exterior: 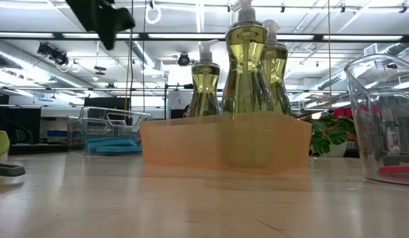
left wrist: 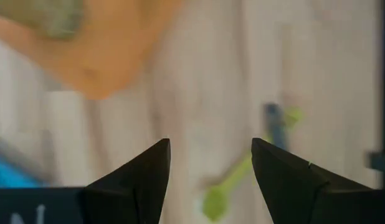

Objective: Pick & Place Kitchen Sink Supplies
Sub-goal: Put the gray dish brush into the bottom transparent bin

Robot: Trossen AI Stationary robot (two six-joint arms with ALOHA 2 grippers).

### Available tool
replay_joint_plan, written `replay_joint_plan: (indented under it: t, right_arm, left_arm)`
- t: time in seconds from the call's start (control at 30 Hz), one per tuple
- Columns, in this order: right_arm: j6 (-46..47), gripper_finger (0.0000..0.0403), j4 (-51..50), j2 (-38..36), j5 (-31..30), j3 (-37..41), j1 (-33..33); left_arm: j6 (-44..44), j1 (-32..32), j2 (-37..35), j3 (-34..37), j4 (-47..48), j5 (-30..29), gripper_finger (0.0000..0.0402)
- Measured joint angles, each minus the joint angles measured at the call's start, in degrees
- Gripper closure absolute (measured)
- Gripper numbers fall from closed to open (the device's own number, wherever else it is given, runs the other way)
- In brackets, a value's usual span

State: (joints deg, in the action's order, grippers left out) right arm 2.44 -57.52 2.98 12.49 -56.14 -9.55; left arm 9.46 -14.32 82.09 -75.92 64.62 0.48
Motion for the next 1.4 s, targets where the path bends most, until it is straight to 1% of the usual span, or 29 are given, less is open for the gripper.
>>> replay_joint_plan:
  t: [0.17,0.3,0.37,0.47,0.6,0.87,1.0,1.23,1.4]
  right_arm:
    - [0.0,0.0389,0.0,0.0,0.0,0.0,0.0]
    - [0.0,0.0389,0.0,0.0,0.0,0.0,0.0]
    - [0.0,0.0389,0.0,0.0,0.0,0.0,0.0]
    - [0.0,0.0389,0.0,0.0,0.0,0.0,0.0]
    - [0.0,0.0389,0.0,0.0,0.0,0.0,0.0]
    - [0.0,0.0389,0.0,0.0,0.0,0.0,0.0]
    - [0.0,0.0389,0.0,0.0,0.0,0.0,0.0]
    - [0.0,0.0389,0.0,0.0,0.0,0.0,0.0]
    - [0.0,0.0389,0.0,0.0,0.0,0.0,0.0]
  left_arm:
    - [6.0,-6.4,0.0,0.0,0.0,4.4,0.0174]
    - [10.5,-10.5,0.0,1.1,-0.4,5.5,0.0174]
    - [14.2,-12.0,0.0,2.2,-1.2,6.2,0.0174]
    - [18.7,-13.8,0.0,3.8,-2.1,7.1,0.0174]
    - [21.6,-16.0,0.0,5.3,-3.0,7.3,0.0174]
    - [27.9,-19.7,0.0,10.9,-10.7,7.3,0.0174]
    - [32.0,-20.7,0.0,13.6,-12.0,7.3,0.0174]
    - [33.8,-22.9,0.0,17.5,-14.4,7.3,0.0174]
    - [33.9,-24.8,0.0,20.3,-19.8,7.4,0.0174]
